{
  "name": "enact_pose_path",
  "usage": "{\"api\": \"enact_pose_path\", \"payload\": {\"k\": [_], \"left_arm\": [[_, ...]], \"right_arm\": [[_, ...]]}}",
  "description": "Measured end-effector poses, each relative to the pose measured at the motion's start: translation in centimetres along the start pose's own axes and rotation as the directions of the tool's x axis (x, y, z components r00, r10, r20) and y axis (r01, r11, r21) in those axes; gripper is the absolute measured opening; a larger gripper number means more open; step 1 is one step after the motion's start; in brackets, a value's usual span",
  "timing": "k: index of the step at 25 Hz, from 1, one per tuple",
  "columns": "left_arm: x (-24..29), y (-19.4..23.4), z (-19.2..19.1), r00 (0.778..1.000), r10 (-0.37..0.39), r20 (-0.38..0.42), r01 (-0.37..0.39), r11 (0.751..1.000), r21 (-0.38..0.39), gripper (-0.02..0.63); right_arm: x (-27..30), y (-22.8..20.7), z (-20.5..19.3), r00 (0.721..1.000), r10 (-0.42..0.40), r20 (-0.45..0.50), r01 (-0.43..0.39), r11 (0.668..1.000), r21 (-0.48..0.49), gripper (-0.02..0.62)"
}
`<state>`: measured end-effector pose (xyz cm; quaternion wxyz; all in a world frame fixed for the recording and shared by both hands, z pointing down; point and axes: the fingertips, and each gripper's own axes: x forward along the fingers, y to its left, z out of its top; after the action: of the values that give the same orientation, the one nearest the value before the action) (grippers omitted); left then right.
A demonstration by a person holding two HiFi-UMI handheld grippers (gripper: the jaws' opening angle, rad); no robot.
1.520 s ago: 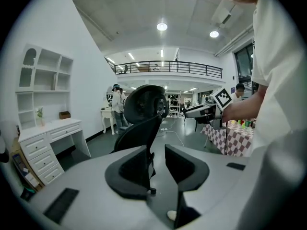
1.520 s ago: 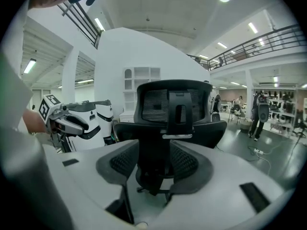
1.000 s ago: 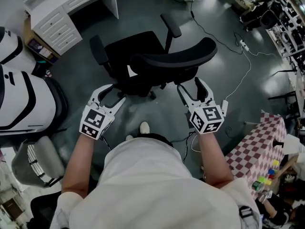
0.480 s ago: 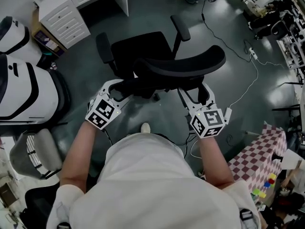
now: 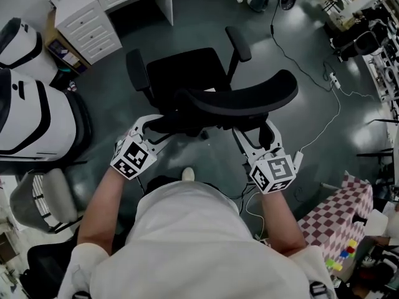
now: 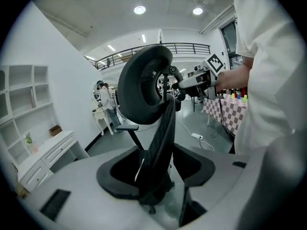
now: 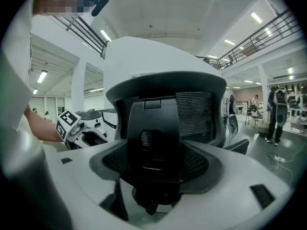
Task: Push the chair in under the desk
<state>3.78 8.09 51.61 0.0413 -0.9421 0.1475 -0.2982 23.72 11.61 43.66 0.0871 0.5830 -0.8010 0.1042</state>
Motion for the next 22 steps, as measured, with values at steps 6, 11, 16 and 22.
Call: {"api": "enact_pose_path", "payload": {"k": [6,11,16,22], "left_arm": [[0.4,0.5,0.1,0.999,0.028,-0.016,-0.028,1.000,-0.009,0.211],[0.8,1.6,0.1,0.999,0.035,-0.042,-0.036,0.999,-0.018,0.207],[1.4,3.4,0.2,0.998,0.044,-0.037,-0.045,0.999,-0.015,0.206],[2.0,5.2,0.2,0.998,0.052,-0.046,-0.053,0.998,-0.021,0.206]], "right_arm": [[1.1,-0.6,0.3,0.999,0.049,-0.005,-0.049,0.999,-0.017,0.305],[2.4,-1.1,0.7,0.997,0.073,-0.003,-0.073,0.997,-0.019,0.305],[4.3,-1.8,1.3,0.996,0.088,-0.010,-0.088,0.996,-0.020,0.305],[6.2,-2.5,1.7,0.995,0.100,-0.015,-0.101,0.995,-0.017,0.305]]}}
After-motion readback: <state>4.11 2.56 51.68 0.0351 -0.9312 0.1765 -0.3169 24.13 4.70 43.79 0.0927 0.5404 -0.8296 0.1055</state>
